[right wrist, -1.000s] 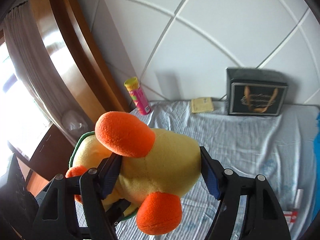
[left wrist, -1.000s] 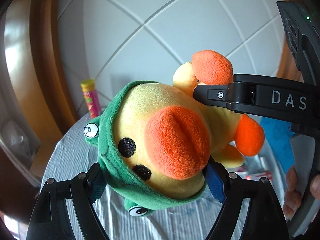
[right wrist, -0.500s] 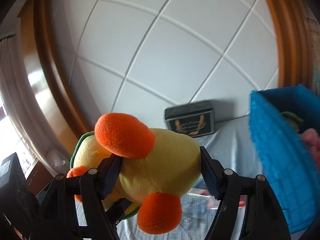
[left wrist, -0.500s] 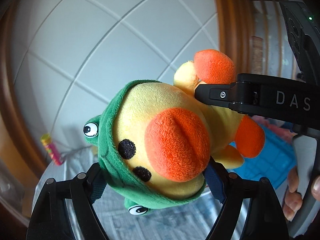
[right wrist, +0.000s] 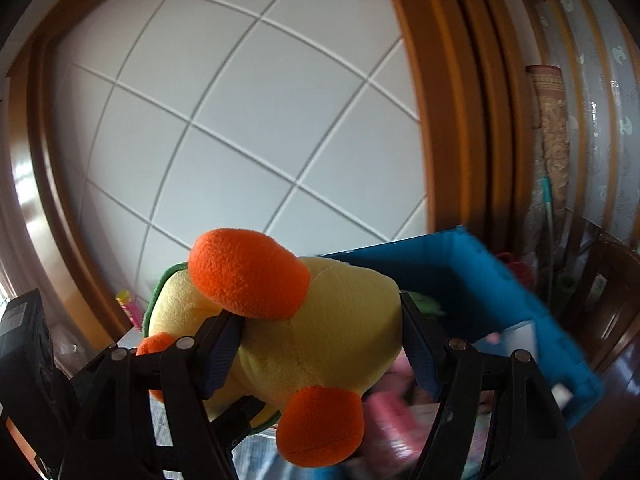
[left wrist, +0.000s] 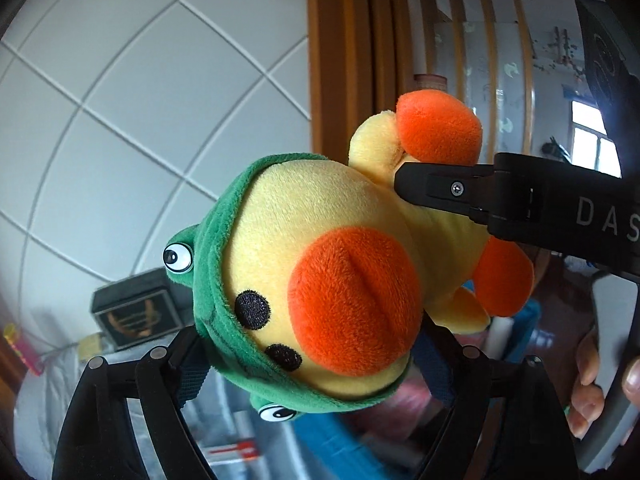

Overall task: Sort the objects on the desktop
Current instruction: 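Lift the duck plush with the right tool and carry it over the crate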

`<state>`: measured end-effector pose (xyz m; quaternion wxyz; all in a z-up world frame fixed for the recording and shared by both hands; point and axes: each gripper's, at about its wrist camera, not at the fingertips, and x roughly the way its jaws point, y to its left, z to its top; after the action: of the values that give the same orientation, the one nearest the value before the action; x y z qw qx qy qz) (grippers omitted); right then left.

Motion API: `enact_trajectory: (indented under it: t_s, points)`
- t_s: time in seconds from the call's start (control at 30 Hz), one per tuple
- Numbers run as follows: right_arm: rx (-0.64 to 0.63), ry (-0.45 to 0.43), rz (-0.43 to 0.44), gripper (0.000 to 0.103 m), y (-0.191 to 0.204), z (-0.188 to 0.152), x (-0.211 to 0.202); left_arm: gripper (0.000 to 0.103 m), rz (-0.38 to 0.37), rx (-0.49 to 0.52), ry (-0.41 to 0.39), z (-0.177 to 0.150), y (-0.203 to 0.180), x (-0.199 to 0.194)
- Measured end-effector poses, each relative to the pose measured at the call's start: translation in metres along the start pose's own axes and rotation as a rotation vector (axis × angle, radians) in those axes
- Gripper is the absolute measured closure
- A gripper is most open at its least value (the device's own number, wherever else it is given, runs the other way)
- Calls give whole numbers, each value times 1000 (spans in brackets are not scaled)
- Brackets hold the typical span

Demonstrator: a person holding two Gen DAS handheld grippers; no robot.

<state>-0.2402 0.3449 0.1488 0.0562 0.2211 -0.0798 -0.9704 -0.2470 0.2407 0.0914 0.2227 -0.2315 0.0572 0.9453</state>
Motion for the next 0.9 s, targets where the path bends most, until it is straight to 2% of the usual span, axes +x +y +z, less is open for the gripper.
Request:
enact_trajectory:
  t_s: [0.07,0.23,0.37,0.43,0.6,0.67,0.77,0.9]
  points:
    - [14,14,-15,31,-39,10,1,15,-8,0,24,5,-23,21]
    - [72,44,-1,31,-106,16,13,14,-7,18,74,17,-83,52]
    - [107,62,16,30,-144,19,16,9,-8,17,101,12,-99,74]
    - [121,59,19,24,-160,18,21,5,1,10,114,10,-102,80]
    - [151,111,-25,6,-179,15,32,1,36,-16,144,7,-107,93]
    - [171,93,-33,2,-187,12,31,1,34,-46,163,6,-105,98]
    - [203,101,-28,0,-200,11,35,1,48,-62,179,6,-98,103]
    - [182,110,-45,0,-200,8,35,1,63,-56,184,6,-96,106]
